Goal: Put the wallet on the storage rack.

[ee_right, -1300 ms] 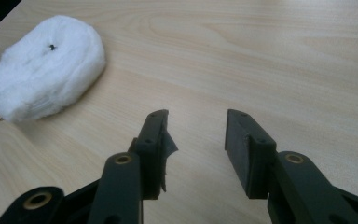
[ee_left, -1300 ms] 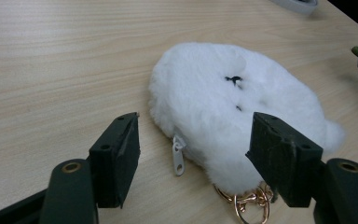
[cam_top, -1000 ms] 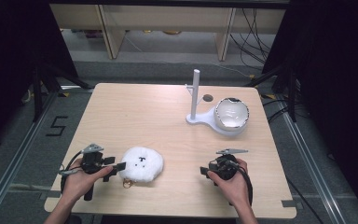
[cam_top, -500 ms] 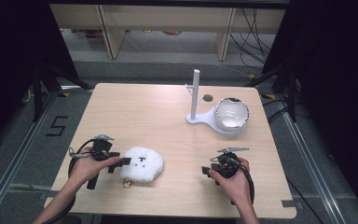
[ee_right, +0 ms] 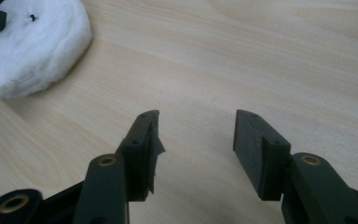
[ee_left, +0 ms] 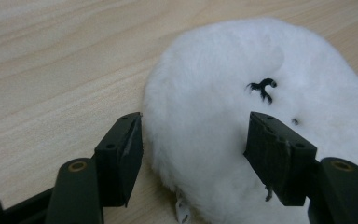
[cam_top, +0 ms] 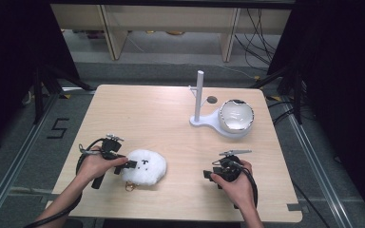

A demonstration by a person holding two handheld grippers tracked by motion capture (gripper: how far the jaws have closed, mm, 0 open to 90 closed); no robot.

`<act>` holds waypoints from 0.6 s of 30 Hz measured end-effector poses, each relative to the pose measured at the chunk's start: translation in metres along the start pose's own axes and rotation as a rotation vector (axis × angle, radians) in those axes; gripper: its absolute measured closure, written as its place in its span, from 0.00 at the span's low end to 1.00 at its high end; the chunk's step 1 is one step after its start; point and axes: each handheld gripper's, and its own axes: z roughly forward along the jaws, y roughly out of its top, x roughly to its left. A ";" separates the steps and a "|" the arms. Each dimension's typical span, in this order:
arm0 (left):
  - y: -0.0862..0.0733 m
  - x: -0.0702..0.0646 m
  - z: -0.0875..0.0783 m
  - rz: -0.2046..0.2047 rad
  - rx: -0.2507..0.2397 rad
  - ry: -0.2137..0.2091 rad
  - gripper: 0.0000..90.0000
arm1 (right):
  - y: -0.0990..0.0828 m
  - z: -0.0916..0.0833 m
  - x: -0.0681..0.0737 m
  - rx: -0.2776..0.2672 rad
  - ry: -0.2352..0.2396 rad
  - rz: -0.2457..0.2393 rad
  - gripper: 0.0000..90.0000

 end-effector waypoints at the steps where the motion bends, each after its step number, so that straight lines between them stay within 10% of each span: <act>1: 0.001 0.000 0.002 -0.011 -0.006 0.004 0.40 | 0.000 0.001 -0.003 -0.004 -0.016 -0.034 0.57; 18: 0.007 0.001 0.009 0.020 0.066 0.003 0.42 | -0.001 0.004 -0.001 0.006 -0.005 -0.050 0.56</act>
